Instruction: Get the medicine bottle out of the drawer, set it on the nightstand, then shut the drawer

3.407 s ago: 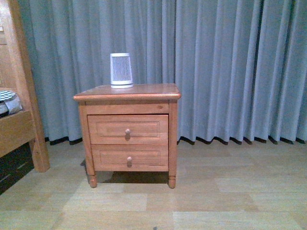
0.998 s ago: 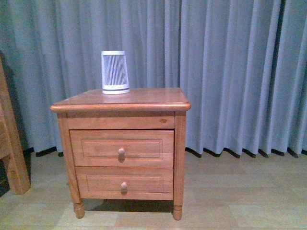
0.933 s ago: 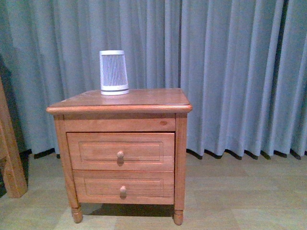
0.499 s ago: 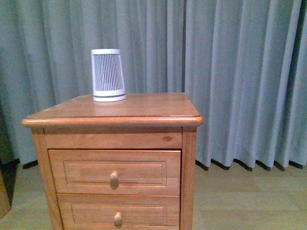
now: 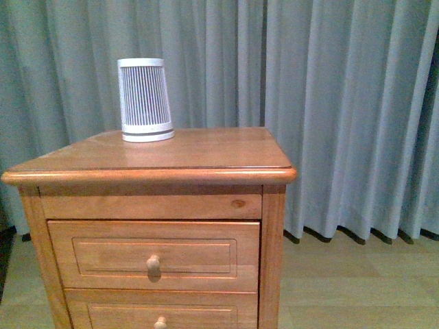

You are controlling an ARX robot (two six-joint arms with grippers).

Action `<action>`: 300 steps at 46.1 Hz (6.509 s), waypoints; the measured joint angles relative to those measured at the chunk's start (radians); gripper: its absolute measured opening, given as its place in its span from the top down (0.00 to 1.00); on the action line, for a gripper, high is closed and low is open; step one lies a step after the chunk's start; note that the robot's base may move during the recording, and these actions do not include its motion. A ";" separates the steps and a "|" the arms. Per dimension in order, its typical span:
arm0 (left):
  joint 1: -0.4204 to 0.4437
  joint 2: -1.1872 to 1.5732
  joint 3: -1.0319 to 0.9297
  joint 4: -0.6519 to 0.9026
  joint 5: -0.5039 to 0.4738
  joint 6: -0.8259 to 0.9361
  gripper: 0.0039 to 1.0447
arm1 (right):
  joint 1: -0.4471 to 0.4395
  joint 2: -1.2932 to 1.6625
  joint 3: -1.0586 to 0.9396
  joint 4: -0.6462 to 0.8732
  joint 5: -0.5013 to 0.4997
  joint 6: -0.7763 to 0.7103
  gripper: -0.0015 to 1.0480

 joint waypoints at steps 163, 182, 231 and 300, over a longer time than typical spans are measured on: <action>-0.310 2.332 1.225 0.919 -0.140 0.061 0.05 | 0.000 0.000 0.000 0.000 0.000 0.000 0.07; -0.252 2.304 1.144 0.954 -0.221 0.064 0.06 | 0.000 0.000 0.000 0.000 0.000 0.000 0.07; -0.259 2.316 1.259 0.873 -0.202 0.066 0.06 | 0.000 0.000 0.000 0.000 0.000 0.000 0.07; -0.279 2.126 0.819 1.080 -0.179 -0.005 0.77 | 0.000 0.000 0.000 0.000 0.000 0.000 0.07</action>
